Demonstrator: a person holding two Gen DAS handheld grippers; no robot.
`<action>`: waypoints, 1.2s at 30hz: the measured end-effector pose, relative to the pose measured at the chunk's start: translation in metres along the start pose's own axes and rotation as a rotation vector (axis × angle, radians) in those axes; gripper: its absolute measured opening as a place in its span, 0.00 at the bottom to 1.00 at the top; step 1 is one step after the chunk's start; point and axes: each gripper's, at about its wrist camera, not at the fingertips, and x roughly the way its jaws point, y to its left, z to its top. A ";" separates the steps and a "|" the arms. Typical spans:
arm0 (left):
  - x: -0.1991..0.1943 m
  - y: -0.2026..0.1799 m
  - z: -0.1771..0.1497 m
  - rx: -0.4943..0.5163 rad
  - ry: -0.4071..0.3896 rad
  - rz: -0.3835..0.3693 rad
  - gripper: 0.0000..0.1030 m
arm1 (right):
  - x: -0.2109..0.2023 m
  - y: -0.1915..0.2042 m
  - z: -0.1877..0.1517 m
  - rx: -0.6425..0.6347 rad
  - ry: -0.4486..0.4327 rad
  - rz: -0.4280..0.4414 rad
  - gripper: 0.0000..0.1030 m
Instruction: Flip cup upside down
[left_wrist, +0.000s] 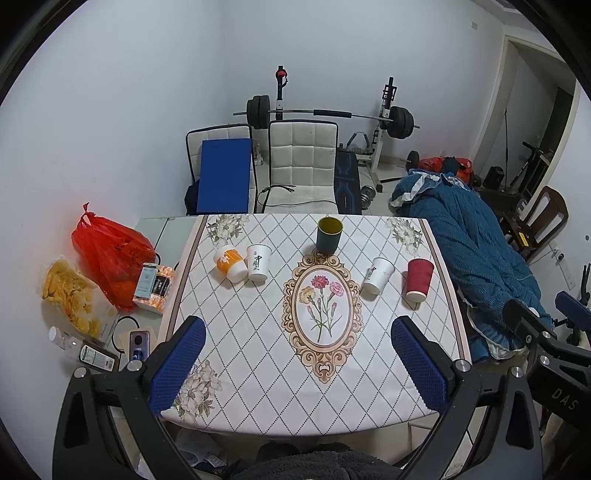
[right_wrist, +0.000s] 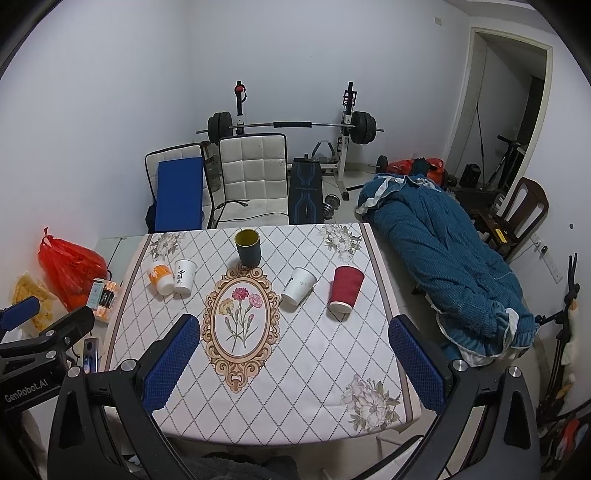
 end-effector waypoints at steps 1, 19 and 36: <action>0.000 0.001 -0.001 0.001 0.000 -0.001 1.00 | -0.002 0.000 0.000 0.001 -0.002 0.001 1.00; -0.002 0.004 -0.002 0.000 -0.004 -0.004 1.00 | -0.005 0.004 0.004 0.011 -0.011 0.007 1.00; 0.081 -0.005 -0.013 -0.026 0.109 0.094 1.00 | 0.107 -0.013 -0.023 0.042 0.200 0.022 1.00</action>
